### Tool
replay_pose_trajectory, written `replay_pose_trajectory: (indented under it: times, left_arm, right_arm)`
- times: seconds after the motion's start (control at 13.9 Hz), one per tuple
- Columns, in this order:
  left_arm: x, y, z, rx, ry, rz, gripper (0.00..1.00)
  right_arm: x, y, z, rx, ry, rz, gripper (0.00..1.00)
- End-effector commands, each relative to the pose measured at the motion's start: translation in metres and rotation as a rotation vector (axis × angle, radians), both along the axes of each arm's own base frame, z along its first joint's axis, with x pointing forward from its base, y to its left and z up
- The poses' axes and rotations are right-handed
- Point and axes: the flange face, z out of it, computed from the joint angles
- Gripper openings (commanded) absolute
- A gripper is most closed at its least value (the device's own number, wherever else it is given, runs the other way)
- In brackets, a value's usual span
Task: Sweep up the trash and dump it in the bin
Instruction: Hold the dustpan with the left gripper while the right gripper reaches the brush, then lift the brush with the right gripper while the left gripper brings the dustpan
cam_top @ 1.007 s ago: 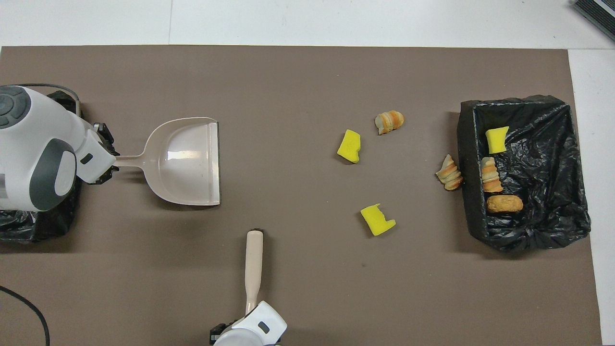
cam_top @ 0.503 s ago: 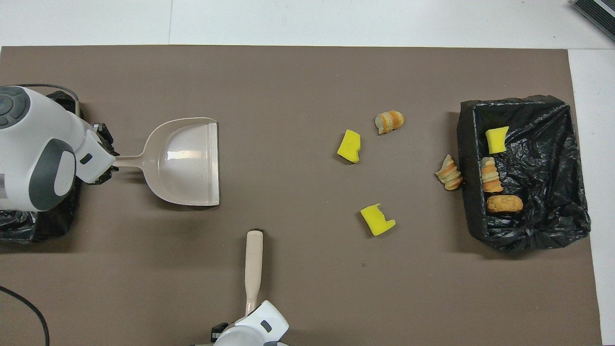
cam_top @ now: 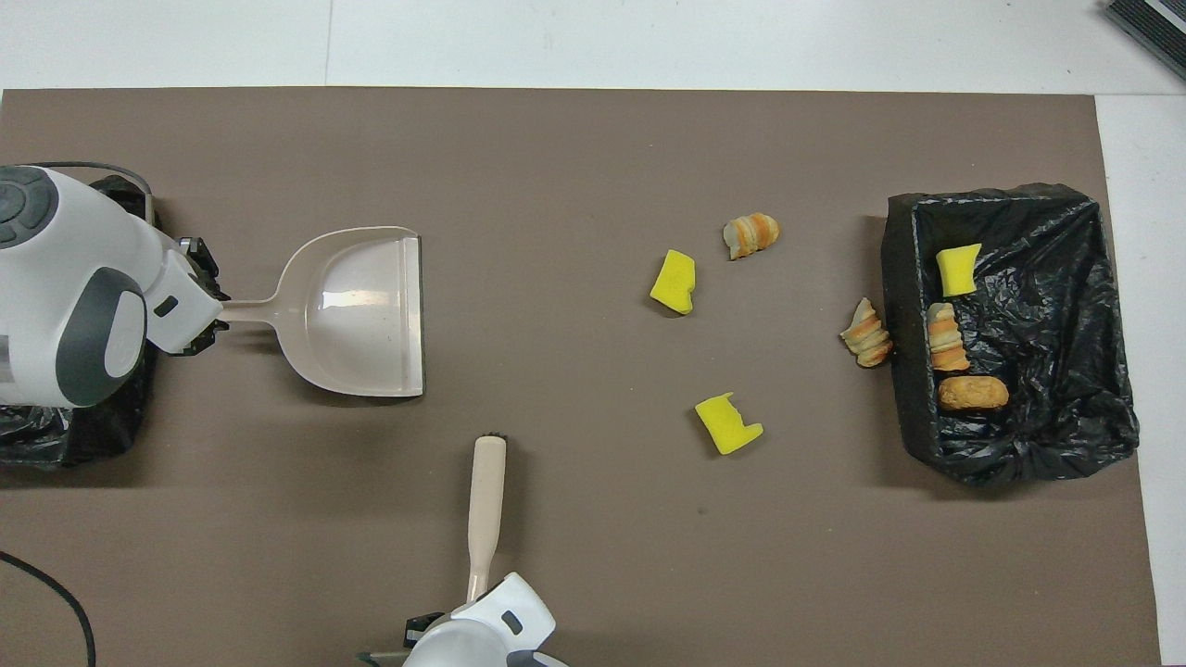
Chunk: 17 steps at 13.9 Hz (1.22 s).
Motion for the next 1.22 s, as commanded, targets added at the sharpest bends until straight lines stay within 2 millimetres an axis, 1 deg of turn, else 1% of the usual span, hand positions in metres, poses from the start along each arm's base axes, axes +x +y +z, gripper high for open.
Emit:
replay_pose_trajectory:
  times: [0.0,0.07,0.14,0.22,0.29,0.36,0.43,0.5,0.58,0.72,0.79,0.86,0.93,1.01,1.08,1.15]
  left_arm:
    - [-0.008,0.002,0.005,0.019,-0.007,-0.021,0.0]
    - [-0.008,-0.001,0.005,0.02,-0.006,-0.024,0.0]
    - [-0.009,-0.003,0.008,0.02,-0.004,-0.019,0.0]
    - [-0.009,-0.004,0.01,0.021,0.002,-0.018,0.0]
    - [-0.01,-0.009,0.01,0.02,0.001,-0.016,0.0]
    - [-0.011,-0.024,0.01,0.02,0.0,-0.009,0.0]
    - [-0.012,-0.032,0.01,0.019,-0.006,0.007,0.0]
    - [-0.013,-0.04,0.009,0.021,-0.008,0.017,0.0]
    - [-0.015,-0.054,0.009,0.021,-0.009,0.025,0.0]
    - [-0.021,-0.077,0.009,0.022,-0.02,0.065,0.0]
    - [-0.025,-0.09,0.01,0.023,-0.021,0.076,0.0]
    - [-0.033,-0.1,0.008,0.025,-0.017,0.08,0.0]
    - [-0.038,-0.106,0.007,0.027,-0.018,0.101,0.0]
    - [-0.043,-0.114,0.005,0.031,-0.016,0.112,0.0]
    - [-0.052,-0.127,0.004,0.032,-0.017,0.108,0.0]
    - [-0.057,-0.131,0.003,0.034,-0.02,0.127,0.0]
  right_arm:
    - [0.026,-0.009,0.025,0.048,-0.016,-0.086,0.0]
    - [0.038,-0.017,0.028,0.051,-0.016,-0.134,0.0]
    - [0.055,-0.028,0.032,0.056,-0.02,-0.174,0.0]
    - [0.065,-0.038,0.042,0.065,-0.033,-0.181,0.0]
    - [0.077,-0.055,0.054,0.05,-0.03,-0.192,0.0]
    - [0.091,-0.08,0.063,0.001,-0.004,-0.201,0.0]
    - [0.115,-0.108,0.068,-0.024,0.011,-0.243,0.0]
    - [0.129,-0.131,0.081,-0.023,0.003,-0.265,0.0]
    - [0.138,-0.149,0.089,-0.042,-0.003,-0.242,0.0]
    - [0.161,-0.187,0.094,-0.07,0.016,-0.231,0.0]
    - [0.175,-0.209,0.091,-0.086,0.027,-0.252,0.0]
    - [0.187,-0.233,0.085,-0.127,0.029,-0.214,0.0]
    - [0.195,-0.257,0.08,-0.165,0.047,-0.159,0.0]
    - [0.192,-0.274,0.074,-0.202,0.097,-0.118,0.0]
    - [0.185,-0.279,0.076,-0.233,0.116,-0.074,0.0]
    - [0.184,-0.285,0.076,-0.289,0.099,-0.019,0.0]
